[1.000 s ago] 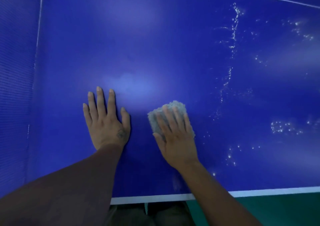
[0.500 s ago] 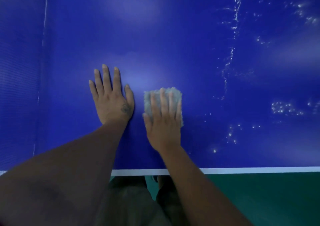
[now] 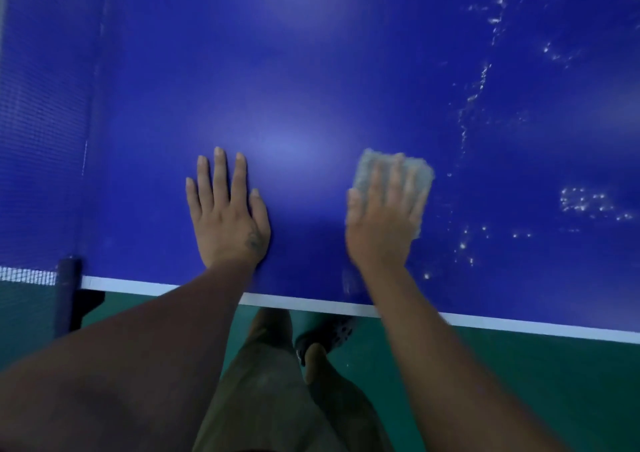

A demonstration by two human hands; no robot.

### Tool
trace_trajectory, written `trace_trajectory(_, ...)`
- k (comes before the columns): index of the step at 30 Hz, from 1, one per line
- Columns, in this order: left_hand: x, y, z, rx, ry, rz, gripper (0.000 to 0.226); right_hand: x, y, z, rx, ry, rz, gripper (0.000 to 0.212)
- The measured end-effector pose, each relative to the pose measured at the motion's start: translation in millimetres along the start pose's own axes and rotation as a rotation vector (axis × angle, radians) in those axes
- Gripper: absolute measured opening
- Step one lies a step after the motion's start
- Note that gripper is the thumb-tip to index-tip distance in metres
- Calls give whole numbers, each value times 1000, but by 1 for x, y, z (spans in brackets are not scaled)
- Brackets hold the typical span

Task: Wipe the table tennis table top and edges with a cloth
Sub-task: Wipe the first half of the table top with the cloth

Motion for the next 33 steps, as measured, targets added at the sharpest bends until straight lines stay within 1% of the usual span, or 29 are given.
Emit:
trace_trajectory(3,2,-2,-1,-8,-29,-17,61,-13,-63,70,269,98,26,64)
trace_trajectory(5,3,0,0,-7,-41,-32,60,-21,-104,83,340,103,63,65)
trace_trajectory(7,4,0,0,2,-48,-41,60,-25,-124,67,360,88,75,66)
trace_trajectory(10,6,-2,-1,9,-60,-53,60,-20,-116,18,372,33,53,65)
trace_trajectory(13,8,-1,-2,10,-75,-53,60,-5,-82,-59,288,-12,9,63)
trace_trajectory(16,11,-3,-3,7,-74,-72,59,6,-47,-139,81,-34,31,64)
trace_trajectory(18,12,-3,-4,-1,-76,-82,59,10,-40,-161,-18,-37,45,67)
trace_trajectory(20,11,-2,-5,-5,-79,-76,60,11,-45,-148,-32,-37,33,67)
trace_trajectory(21,11,-2,-4,-4,-80,-73,59,9,-52,-131,-4,-33,29,66)
trace_trajectory(25,13,-2,-4,-3,-101,-82,56,-6,-100,-52,199,19,28,64)
trace_trajectory(27,14,-2,-5,-8,-122,-100,54,-10,-118,-27,251,33,21,63)
trace_trajectory(30,16,-3,-3,12,-151,-126,53,-14,-119,-4,292,54,11,60)
trace_trajectory(33,17,-3,-1,34,-174,-146,51,-20,-100,25,382,65,18,59)
Point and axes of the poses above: each hand's wrist, its own y-axis towards the middle knuckle, its own x-axis out of the back of the hand, z = x × y, the point moved 10 cm from there along y, towards the middle knuckle, and after that the axes turned 7 degrees about -z, right-handed, at the moved point
